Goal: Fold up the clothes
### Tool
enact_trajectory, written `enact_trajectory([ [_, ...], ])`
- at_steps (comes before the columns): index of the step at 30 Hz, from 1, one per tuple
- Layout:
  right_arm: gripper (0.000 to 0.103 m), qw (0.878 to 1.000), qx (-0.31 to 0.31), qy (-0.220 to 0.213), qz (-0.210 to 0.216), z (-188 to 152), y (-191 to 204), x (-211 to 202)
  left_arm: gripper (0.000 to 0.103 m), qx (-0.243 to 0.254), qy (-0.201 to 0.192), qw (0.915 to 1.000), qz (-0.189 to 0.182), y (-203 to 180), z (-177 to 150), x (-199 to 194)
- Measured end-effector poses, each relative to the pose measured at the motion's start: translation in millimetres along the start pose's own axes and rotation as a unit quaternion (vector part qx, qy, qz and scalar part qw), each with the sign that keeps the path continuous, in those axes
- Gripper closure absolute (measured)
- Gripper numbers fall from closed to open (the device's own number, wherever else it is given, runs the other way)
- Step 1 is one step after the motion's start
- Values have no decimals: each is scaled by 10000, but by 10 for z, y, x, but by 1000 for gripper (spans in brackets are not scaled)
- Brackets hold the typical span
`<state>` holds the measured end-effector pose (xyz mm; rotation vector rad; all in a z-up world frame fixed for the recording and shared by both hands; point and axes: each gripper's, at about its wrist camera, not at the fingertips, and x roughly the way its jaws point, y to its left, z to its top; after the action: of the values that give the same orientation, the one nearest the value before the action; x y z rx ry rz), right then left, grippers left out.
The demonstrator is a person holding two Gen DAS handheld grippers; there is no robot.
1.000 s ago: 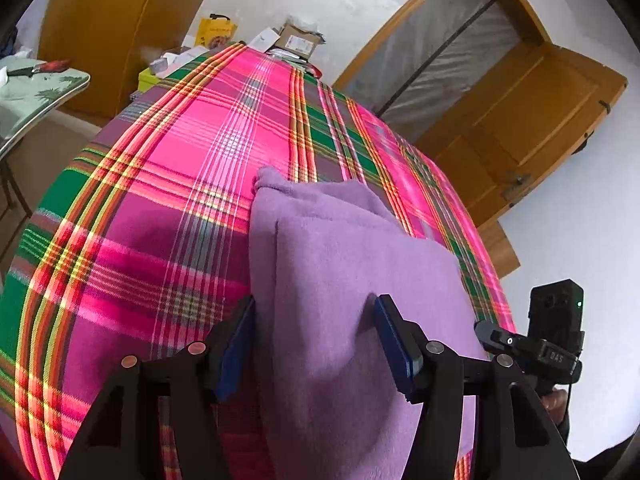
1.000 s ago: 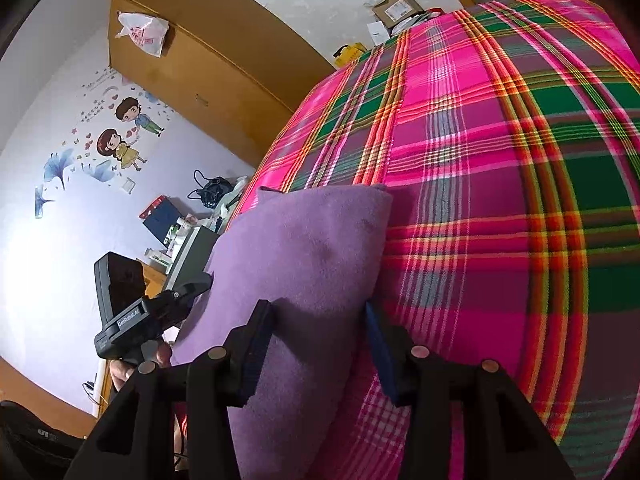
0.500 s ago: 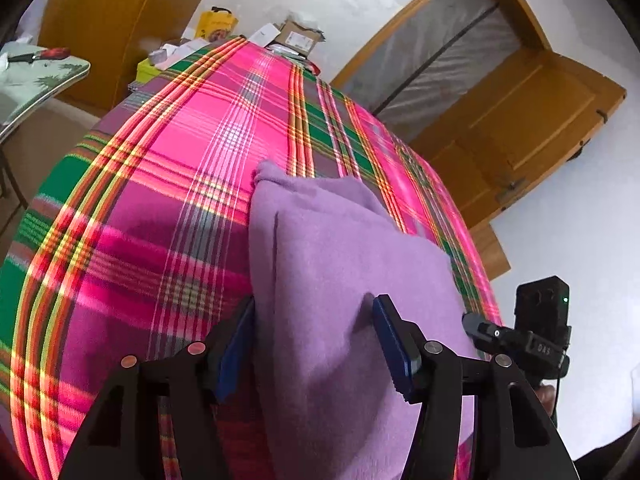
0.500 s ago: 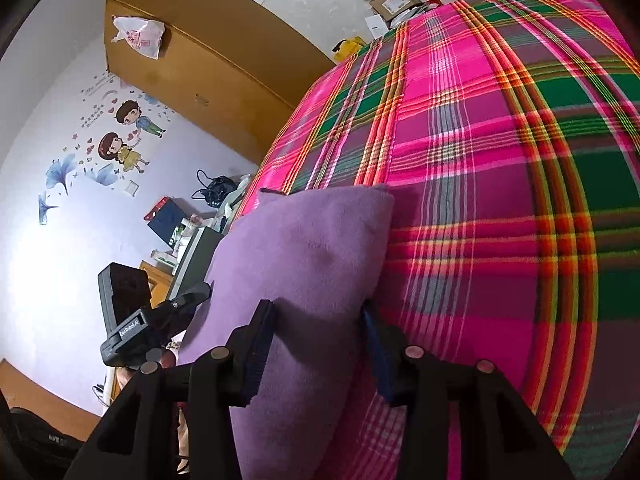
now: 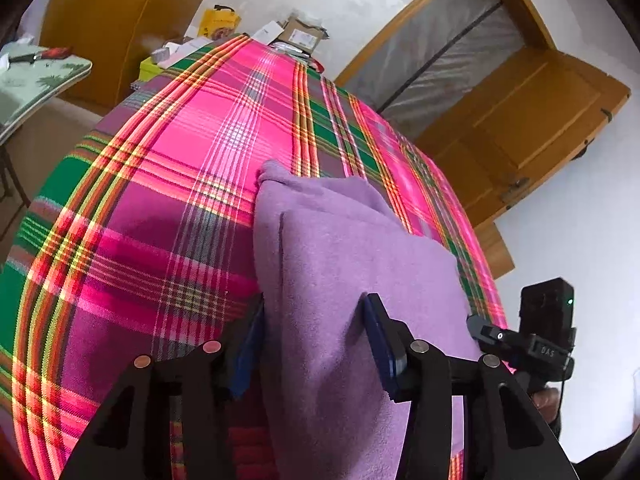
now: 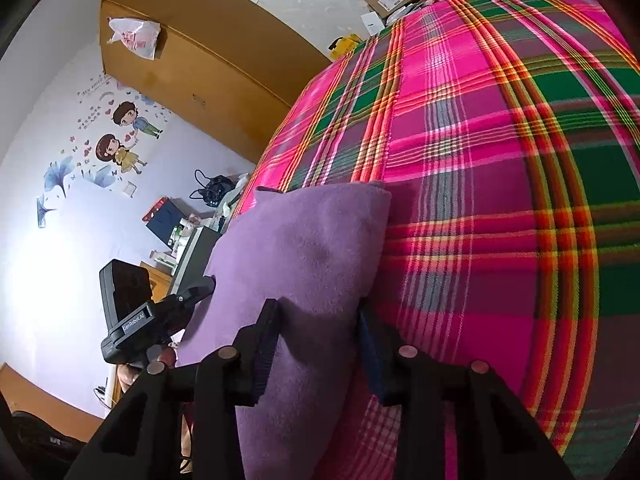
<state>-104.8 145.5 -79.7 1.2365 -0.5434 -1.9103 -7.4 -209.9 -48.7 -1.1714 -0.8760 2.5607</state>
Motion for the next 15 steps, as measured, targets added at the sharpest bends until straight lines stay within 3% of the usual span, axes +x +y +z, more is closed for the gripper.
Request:
enact_trajectory([
  [6,77,9999,22,-104,20,-28,1,-22,66,213,-22,9997,148,-76,-9,-37],
  [15,70,9997,213,67,62,19,-65,43,69,239,75,9995,192,-93,13,-28],
])
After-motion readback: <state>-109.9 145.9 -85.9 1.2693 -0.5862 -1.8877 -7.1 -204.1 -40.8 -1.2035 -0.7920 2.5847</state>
